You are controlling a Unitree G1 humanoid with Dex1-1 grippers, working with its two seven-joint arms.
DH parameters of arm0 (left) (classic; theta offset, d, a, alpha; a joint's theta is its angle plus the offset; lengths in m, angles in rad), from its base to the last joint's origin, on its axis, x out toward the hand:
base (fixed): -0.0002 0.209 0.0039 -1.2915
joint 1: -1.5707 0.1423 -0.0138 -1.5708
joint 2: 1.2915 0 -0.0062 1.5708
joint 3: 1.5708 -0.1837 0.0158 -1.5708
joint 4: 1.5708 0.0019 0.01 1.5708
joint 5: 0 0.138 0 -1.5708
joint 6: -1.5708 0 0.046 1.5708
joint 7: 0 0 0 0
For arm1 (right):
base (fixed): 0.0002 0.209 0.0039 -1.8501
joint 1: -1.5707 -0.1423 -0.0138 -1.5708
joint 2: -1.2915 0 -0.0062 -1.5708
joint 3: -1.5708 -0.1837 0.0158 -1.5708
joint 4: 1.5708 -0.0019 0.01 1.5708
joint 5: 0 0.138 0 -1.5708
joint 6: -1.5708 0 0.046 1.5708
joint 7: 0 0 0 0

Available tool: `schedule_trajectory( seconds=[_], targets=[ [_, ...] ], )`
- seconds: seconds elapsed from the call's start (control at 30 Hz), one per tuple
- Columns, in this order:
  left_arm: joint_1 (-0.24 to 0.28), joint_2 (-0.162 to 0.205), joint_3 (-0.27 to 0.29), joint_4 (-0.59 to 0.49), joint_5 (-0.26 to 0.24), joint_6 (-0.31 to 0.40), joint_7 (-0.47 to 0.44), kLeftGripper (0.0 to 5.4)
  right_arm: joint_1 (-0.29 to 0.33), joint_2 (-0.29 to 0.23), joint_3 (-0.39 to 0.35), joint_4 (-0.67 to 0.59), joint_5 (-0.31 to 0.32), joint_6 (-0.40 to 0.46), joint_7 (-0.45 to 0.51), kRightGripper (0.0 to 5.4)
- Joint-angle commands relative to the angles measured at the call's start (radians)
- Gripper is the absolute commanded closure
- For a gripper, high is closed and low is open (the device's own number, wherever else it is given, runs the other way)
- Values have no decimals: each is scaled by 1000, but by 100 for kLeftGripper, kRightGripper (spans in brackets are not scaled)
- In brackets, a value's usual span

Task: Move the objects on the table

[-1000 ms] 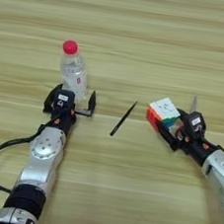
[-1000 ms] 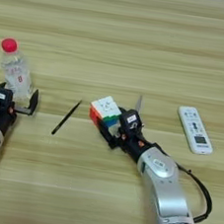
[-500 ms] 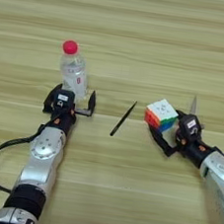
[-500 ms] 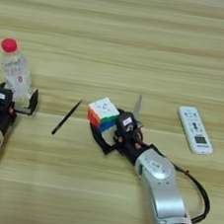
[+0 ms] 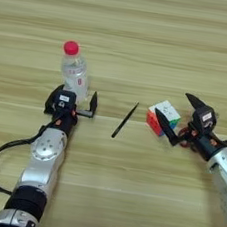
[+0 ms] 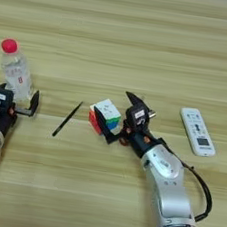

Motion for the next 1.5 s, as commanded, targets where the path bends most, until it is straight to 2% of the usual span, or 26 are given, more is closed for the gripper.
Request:
schedule_trajectory(
  seconds=[0.03,0.17,0.27,0.37,0.67,1.03,1.13,1.2,1.37,1.5],
  targets=[
    [-1,-2,-1,0,11,-9,0,0,-55,17,-50,28,13,-42,-41,4],
    [5,-2,-2,-4,12,-11,-1,0,-105,27,-98,100,8,-79,-96,4],
    [9,-2,-4,-9,12,-12,-2,0,-161,19,-148,198,-47,-161,-191,4],
    [15,0,-3,-14,10,-15,-5,0,-210,12,-188,296,-73,-218,-262,4],
    [50,8,-1,-41,5,-17,-22,0,-284,-5,-217,506,-131,-347,-358,4],
    [127,14,-17,-140,4,10,-62,0,-321,-10,-216,601,-131,-391,-368,4],
    [160,9,-29,-181,-41,51,-122,0,-330,-10,-219,618,-128,-390,-369,4],
    [185,12,-41,-213,-53,75,-153,0,-334,-10,-220,625,-127,-390,-370,4],
    [250,34,-86,-317,-64,140,-237,0,-340,-9,-220,639,-128,-388,-373,4],
    [268,47,-99,-351,-57,166,-269,0,-351,-10,-225,662,-131,-381,-387,4]
  ],
)
